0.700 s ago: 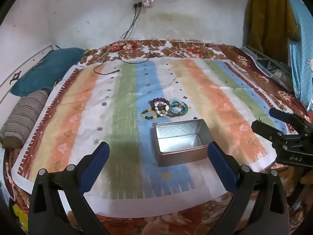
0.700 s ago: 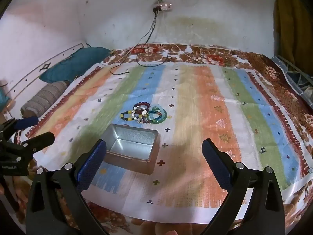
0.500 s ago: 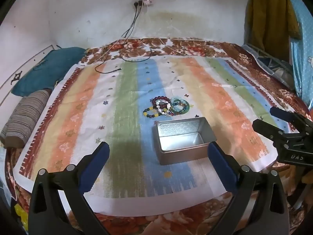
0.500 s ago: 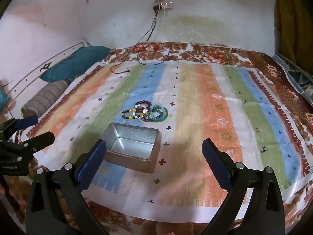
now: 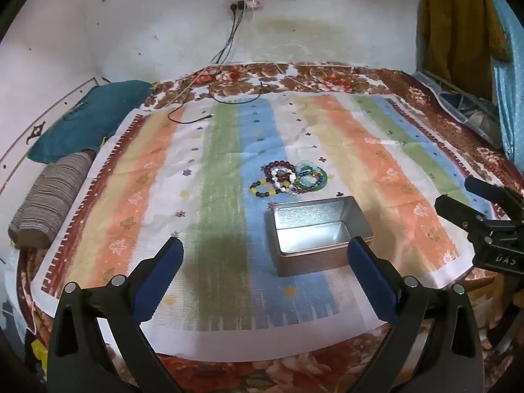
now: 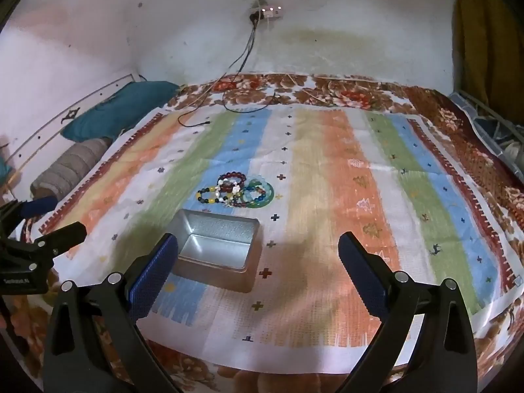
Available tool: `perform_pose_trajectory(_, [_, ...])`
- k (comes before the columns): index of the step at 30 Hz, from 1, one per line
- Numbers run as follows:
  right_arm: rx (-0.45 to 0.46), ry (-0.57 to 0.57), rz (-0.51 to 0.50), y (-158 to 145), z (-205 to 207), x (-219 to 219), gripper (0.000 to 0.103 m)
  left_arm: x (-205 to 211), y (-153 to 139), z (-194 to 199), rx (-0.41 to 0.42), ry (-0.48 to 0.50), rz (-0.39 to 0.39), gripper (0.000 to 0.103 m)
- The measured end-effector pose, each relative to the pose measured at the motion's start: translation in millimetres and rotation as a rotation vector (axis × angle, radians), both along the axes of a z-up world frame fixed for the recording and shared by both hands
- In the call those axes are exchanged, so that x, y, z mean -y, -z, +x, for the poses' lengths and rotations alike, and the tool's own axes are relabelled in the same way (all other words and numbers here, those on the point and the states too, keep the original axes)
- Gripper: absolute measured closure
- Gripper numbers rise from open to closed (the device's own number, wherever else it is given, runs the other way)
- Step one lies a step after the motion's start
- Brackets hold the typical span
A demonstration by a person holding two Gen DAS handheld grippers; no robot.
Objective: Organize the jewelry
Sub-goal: 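Move both tools toward the bracelet pile beside the silver tin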
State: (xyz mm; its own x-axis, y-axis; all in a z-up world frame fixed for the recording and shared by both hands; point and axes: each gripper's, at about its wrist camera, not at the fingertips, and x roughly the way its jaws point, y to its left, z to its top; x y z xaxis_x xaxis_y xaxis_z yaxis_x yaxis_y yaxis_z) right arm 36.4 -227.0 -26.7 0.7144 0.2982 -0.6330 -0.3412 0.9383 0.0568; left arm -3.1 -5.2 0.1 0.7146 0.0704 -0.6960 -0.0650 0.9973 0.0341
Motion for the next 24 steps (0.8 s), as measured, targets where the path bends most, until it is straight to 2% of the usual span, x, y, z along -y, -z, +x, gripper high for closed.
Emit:
perform_pose_trajectory(7, [-0.011,-0.003,-0.003,2,2,1,0.004,-10,-1,3,-0.008,-0.036,0.002,0.006])
perform_pose_trajectory(12, [-0.027,-0.007,-0.007,4,4,0,0.004,-17,-3,4,-0.003,-0.038,-0.031,0.005])
perform_pose_trajectory(17, [-0.036,-0.011,-0.013,5,6,-1,0.004,-14,-4,4,-0.007,-0.037,-0.026,0.006])
perform_pose_trajectory(21, [-0.039,-0.008,-0.016,5,7,-1,0.004,-17,-5,5,-0.015,-0.021,-0.066,0.006])
perform_pose_trajectory(24, [-0.045,0.001,-0.020,5,8,-2,0.004,-18,-4,8,-0.023,-0.036,-0.061,0.006])
